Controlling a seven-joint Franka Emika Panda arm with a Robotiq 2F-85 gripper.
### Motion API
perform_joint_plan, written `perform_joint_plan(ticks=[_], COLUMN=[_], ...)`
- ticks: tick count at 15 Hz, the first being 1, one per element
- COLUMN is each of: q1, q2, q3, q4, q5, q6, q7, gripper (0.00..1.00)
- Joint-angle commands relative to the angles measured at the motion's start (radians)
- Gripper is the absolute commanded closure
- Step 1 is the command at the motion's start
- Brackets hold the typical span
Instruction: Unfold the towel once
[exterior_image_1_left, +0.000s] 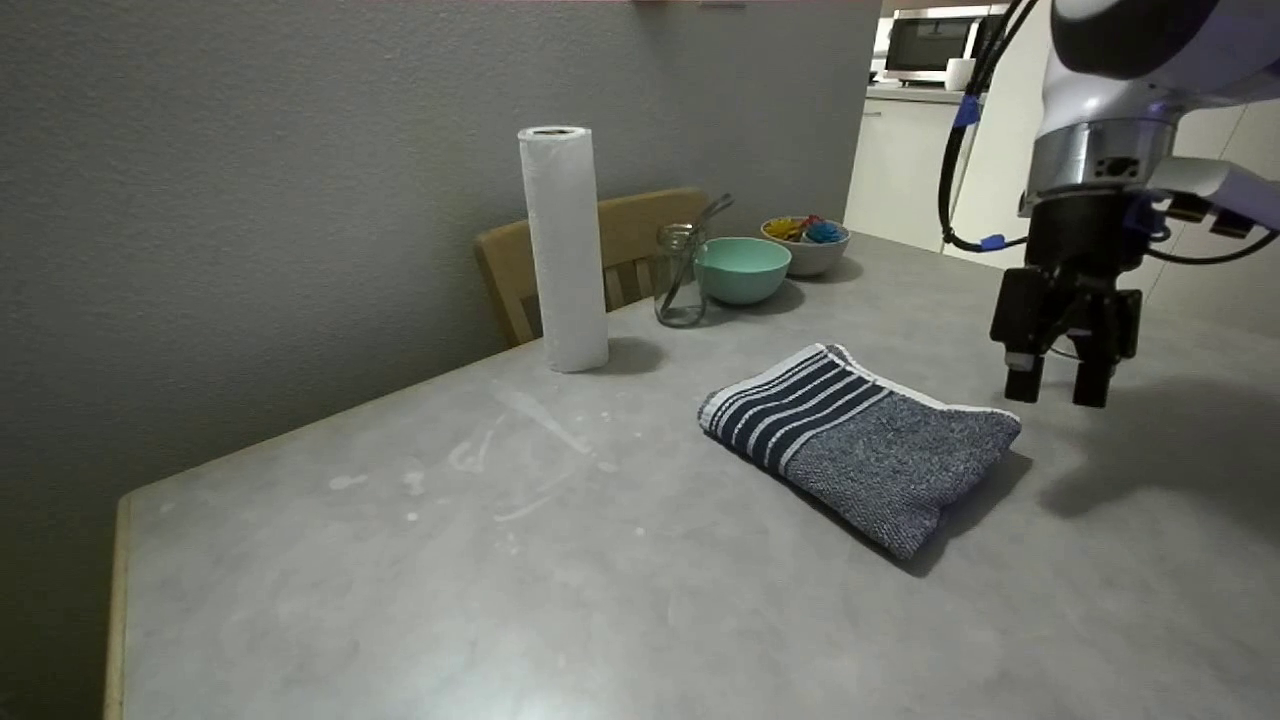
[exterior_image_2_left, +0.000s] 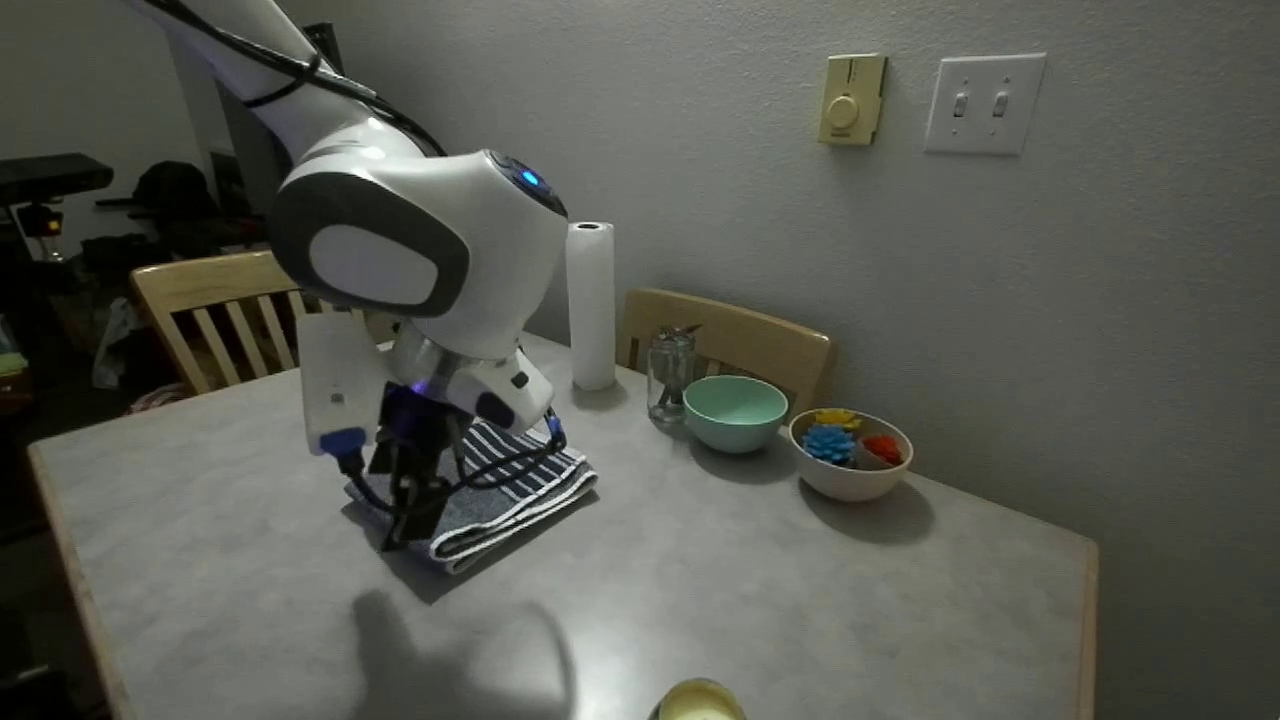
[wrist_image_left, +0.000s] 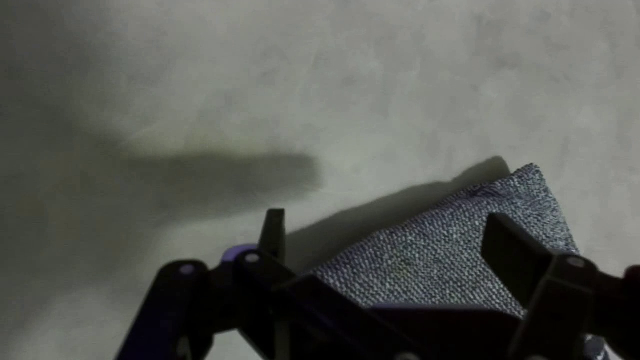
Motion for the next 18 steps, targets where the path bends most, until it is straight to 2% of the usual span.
perform_joint_plan(ticks=[1,8,18], q1=[-0.074,-0.132,-0.124], q2=[0.062,0.160,0.156], q3=[0.022,0.088,0.102], q4=[0.022,0.075,0.071], q5=[0.050,0.109,0.077], q6=[0.007,-0.014,0.001], q7=[-0.103,-0.295,-0.280], gripper=[0.00,0.00,0.00])
